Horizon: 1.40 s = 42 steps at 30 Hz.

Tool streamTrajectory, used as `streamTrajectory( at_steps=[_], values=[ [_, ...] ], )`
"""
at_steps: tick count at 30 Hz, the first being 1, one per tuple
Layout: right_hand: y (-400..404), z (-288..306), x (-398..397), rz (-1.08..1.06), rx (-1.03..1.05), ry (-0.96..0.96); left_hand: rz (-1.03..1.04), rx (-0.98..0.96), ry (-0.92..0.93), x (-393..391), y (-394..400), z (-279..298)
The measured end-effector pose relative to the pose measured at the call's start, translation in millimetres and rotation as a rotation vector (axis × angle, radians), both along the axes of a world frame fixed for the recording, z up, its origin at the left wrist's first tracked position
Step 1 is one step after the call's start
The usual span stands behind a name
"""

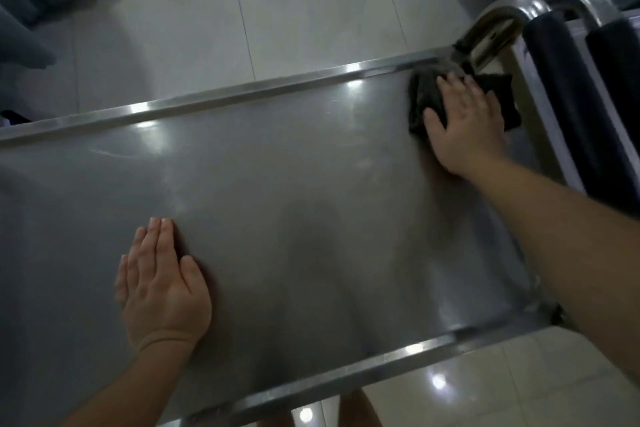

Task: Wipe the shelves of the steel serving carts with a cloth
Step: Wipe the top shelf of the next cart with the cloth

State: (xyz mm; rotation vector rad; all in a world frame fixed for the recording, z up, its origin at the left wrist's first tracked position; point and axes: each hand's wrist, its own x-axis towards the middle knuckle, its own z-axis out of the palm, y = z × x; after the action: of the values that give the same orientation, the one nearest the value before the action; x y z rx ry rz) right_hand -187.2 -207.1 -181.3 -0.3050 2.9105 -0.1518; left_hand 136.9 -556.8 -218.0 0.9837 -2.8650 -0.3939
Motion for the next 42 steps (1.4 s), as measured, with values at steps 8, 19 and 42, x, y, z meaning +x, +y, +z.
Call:
streamTrajectory(
  at_steps=[8,19,42],
  values=[
    [115,7,239,-0.068,0.026,-0.114,-0.008,0.009,0.017,1,0,1],
    [39,2,143,0.194,-0.048,-0.058,-0.015,-0.010,0.013,4,-1,-1],
    [96,12,296,0.435,0.043,-0.164,-0.009,0.018,0.001,4,1,1]
  ],
)
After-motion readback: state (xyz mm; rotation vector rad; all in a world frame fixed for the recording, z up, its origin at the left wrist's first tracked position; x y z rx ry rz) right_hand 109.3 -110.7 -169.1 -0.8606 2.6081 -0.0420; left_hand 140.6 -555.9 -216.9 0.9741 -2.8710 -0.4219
